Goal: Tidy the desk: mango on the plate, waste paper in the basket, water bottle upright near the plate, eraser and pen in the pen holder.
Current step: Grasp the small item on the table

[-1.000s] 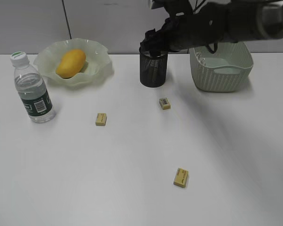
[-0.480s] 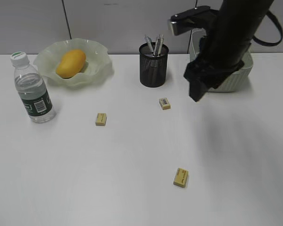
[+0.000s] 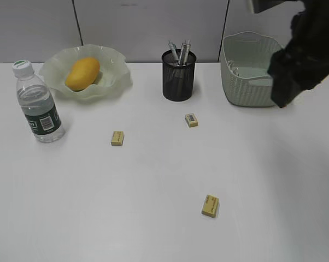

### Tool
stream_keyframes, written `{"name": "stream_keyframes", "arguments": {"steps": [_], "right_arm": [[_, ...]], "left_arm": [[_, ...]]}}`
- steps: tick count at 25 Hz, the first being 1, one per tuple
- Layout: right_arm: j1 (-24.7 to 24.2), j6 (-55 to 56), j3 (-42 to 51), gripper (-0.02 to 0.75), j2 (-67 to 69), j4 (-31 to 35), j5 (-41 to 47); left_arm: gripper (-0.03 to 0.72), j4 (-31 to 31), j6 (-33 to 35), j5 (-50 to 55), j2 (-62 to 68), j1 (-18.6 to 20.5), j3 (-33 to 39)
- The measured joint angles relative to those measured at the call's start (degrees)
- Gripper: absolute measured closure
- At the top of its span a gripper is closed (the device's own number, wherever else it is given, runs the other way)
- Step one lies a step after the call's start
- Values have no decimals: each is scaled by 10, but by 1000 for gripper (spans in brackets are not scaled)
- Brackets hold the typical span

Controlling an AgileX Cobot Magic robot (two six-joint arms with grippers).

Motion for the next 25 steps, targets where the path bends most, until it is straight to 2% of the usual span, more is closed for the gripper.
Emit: {"name": "stream_keyframes", "arguments": {"steps": [7,13,25], "right_arm": [[0,11,161,248,-200,4,-3],[0,21,294,248,-380,5,-47],[0,28,448,249,-708,5,-72]], "left_arm": [[281,0,0,0,0,0,0],[281,0,0,0,0,0,0],[281,-1,0,0,0,0,0]]}}
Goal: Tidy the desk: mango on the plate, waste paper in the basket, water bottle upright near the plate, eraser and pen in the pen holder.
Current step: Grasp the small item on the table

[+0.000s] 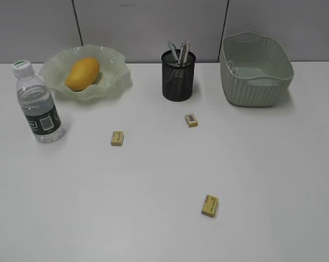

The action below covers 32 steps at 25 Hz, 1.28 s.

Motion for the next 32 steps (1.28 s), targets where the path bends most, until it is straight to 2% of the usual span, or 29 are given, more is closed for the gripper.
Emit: {"name": "stream_keyframes", "arguments": {"steps": [6,12,18,25,28,32], "right_arm": [[0,0,41,249,-83,0,2],[0,0,46,249,-90,1,-5],[0,0,46,249,-90,2,-5],[0,1,46,250,-90,3,-6],[0,3,46,249,-90,3,-6],[0,6,46,249,-90,4,-6]], "left_arm": [[281,-6,0,-8,0,0,-4],[277,-47,0,-96,33,0,-68],[244,-112,57,-107,207,0,-165],[240,-244,77,-109,459,-3,-291],[240,-254,79,-108,549,-29,-329],[239,-234,79,-128,640,-100,-364]]}}
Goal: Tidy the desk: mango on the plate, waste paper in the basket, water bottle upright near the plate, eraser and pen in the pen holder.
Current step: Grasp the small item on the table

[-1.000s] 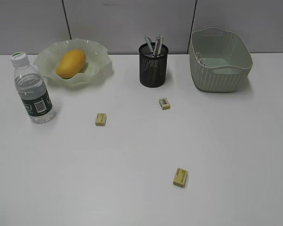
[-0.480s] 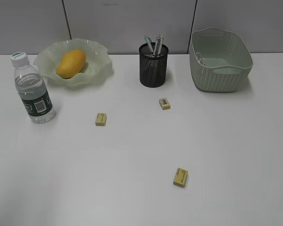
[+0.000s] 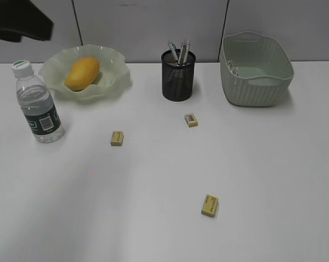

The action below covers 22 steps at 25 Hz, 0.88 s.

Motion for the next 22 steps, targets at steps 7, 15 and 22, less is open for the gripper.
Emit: {"name": "stream_keyframes", "arguments": {"steps": [7,15,22], "right_arm": [[0,3,1,249,0,0,0],[0,5,1,249,0,0,0],[0,5,1,249,0,0,0]], "left_arm": [[239,30,-11,-64,132,-66,-12],[239,35,-37,-74,265,-66,-27],[239,90,-94,-34,390,-67,-109]]}}
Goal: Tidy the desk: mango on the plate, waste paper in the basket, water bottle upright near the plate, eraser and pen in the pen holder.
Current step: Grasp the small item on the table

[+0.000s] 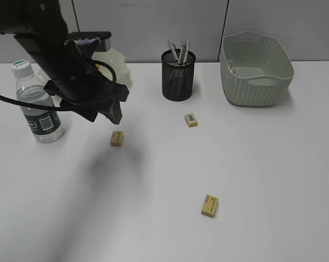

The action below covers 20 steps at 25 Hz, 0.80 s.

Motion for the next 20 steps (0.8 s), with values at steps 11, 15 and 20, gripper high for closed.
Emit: {"name": "stream_keyframes", "arguments": {"steps": [11,15,20], "right_arm": [[0,0,0,249,0,0,0],[0,1,0,248,0,0,0],[0,2,0,248,0,0,-1]], "left_arm": [[239,83,-87,110,156,-9,-166],[239,91,-92,116,188,-9,-188],[239,94,-98,115,213,-9,-198]]}}
